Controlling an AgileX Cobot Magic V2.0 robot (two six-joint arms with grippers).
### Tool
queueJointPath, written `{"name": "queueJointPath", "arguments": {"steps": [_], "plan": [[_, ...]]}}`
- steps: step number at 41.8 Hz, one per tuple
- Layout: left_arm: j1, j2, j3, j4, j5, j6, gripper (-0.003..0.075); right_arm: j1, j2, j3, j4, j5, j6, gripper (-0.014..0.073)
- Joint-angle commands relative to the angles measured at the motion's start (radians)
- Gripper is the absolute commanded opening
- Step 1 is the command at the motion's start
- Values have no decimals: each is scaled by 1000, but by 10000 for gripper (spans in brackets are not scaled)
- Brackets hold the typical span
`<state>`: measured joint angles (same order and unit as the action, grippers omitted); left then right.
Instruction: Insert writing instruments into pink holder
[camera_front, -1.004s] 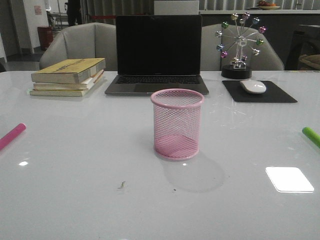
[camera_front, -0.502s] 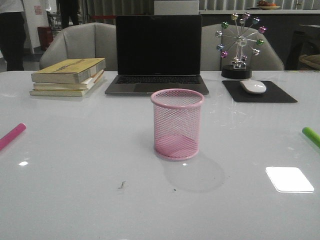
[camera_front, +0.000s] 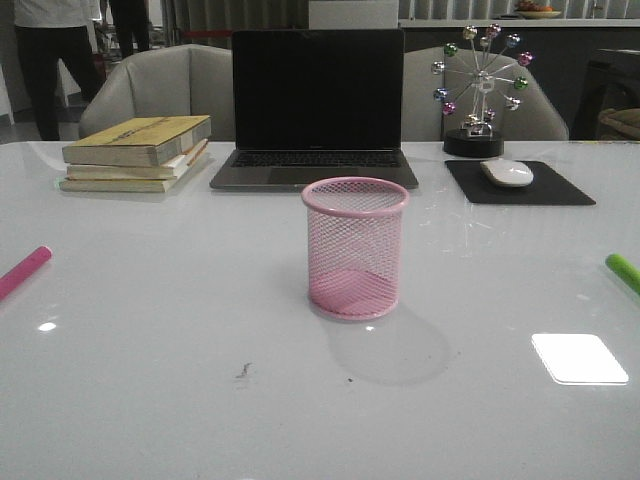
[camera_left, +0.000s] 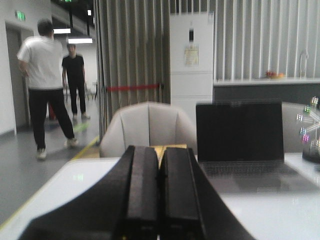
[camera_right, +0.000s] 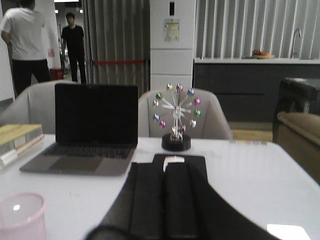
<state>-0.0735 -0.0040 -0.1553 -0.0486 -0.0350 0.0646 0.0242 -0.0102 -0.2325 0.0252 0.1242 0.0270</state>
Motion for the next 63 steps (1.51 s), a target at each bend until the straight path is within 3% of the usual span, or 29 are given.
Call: {"name": "queueJointPath", "arguments": {"steps": [1,11,19,31,48,51,56,58,63], "plan": [[-4,5,-144,-4,-23,-6,99,-6,21,-150,2,-2,-2,54],[-4,146,-447,-11,218,-6,99,-6,200,-442,2,199,-2,54],[-4,299,-598,-11,401,-6,99,-6,350,-562,2,377,-2,54],[-4,465,-590,-11,642,-6,99,-6,521,-514,2,542,-2,54],[-4,596,-590,-11,687,-6,116,-6,719,-399,2,577,-2,66],[-4,609,-590,-11,683,-6,192,-6,753,-398,2,581,-2,136],[-47,621,-590,-11,666,-6,440,-6,814,-398,2,562,-2,366],[-78,623,-585,-11,654,-6,505,-6,835,-398,2,549,-2,441],[-176,623,-562,-11,619,-6,549,-6,902,-408,2,517,16,542]]}}
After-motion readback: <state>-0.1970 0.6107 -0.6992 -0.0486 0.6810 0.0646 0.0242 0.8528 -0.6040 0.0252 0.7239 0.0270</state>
